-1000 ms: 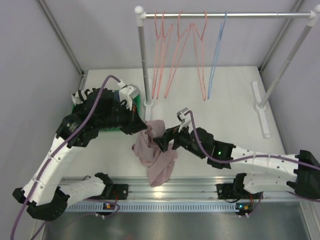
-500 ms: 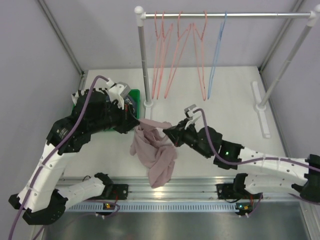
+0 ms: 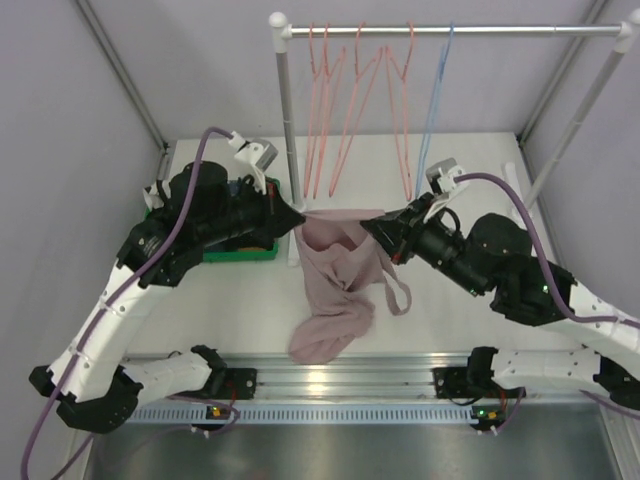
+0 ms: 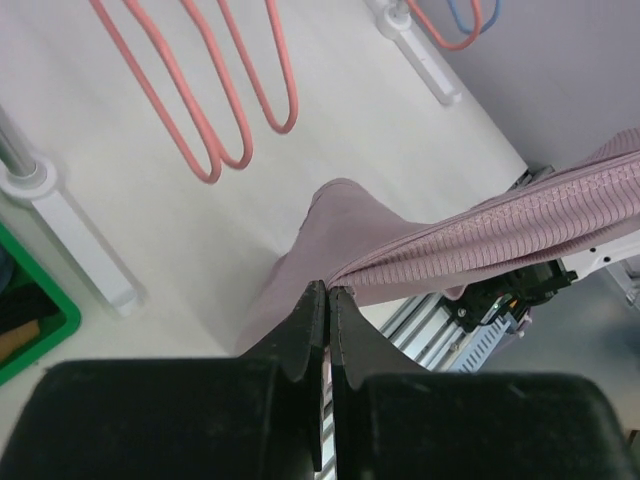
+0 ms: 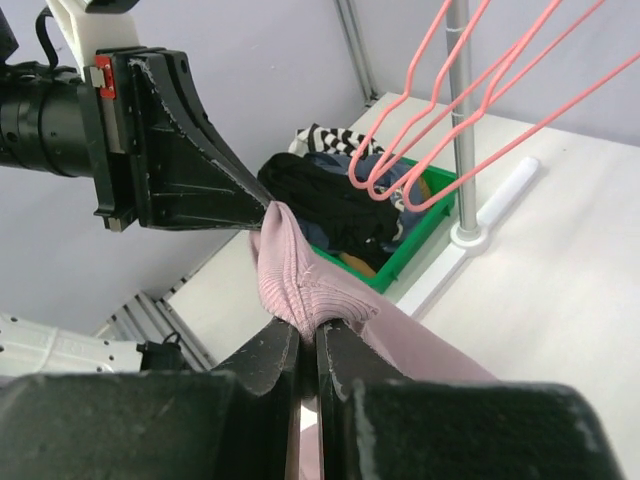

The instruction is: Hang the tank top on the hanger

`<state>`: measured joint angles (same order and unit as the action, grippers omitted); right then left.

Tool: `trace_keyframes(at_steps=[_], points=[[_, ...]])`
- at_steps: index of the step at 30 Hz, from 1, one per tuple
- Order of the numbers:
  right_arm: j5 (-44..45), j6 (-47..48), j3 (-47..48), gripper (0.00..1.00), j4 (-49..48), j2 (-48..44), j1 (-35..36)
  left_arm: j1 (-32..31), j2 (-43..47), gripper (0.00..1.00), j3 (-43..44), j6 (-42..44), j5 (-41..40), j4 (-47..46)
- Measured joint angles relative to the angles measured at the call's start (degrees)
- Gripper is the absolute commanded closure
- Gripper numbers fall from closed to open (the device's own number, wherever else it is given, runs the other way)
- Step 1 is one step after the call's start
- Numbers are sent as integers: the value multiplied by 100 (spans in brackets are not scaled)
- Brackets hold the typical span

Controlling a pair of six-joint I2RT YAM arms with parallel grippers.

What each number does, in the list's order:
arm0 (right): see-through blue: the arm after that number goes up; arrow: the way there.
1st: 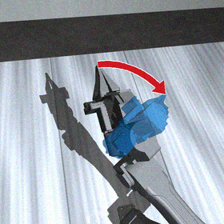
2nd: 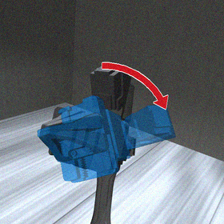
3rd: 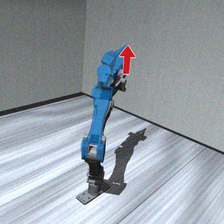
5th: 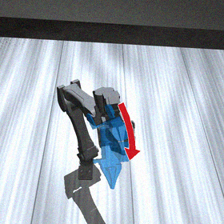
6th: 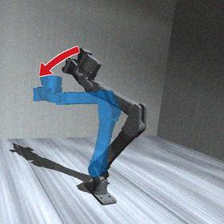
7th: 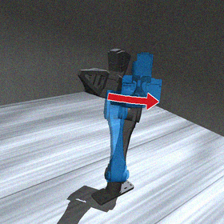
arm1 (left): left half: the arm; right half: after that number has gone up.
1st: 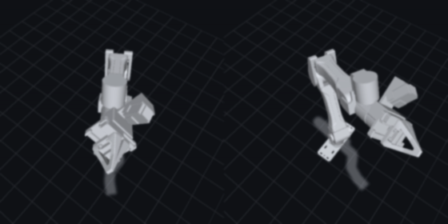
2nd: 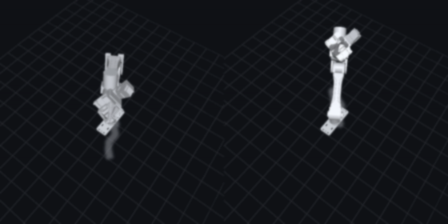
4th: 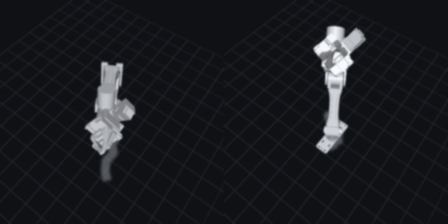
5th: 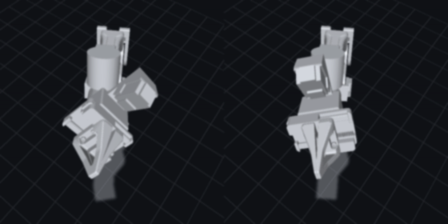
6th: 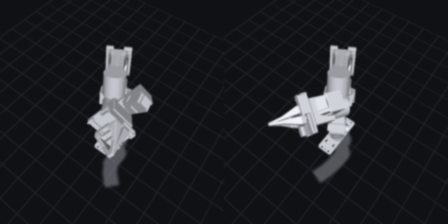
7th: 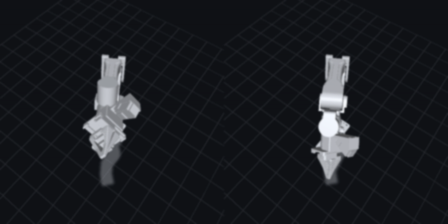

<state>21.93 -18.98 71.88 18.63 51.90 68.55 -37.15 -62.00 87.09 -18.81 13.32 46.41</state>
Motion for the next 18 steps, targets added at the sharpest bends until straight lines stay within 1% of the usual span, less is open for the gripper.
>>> trace_keyframes(at_steps=[3,6,7,8,9,10,11,13,15,17,18], points=[[52,144,562,100,444,238,0,0,-138,100,177,-46,39,-155],[52,138,647,100,654,286,0,2,-72,99,17,-125,55,-354],[48,87,588,100,678,284,0,2,9,92,-164,-170,50,-417],[39,22,428,100,643,264,0,2,133,87,-450,-225,33,-516],[17,-70,219,100,586,223,0,2,297,79,-772,-271,20,-599],[-20,-179,-35,100,588,184,2,2,455,67,-1095,-337,-11,-619],[-46,-330,-337,100,555,173,4,4,645,61,-1467,-396,-81,-581],[-83,-667,-852,100,522,240,2,24,896,51,-1952,-479,-190,-485],[-131,-981,-1196,100,509,494,2,42,1115,50,-2328,-551,-304,-437],[-203,-1281,-1342,99,494,951,2,46,1318,49,-2579,-629,-391,-433],[-229,-1399,-1342,95,483,1220,4,50,1438,48,-2688,-675,-417,-431]])
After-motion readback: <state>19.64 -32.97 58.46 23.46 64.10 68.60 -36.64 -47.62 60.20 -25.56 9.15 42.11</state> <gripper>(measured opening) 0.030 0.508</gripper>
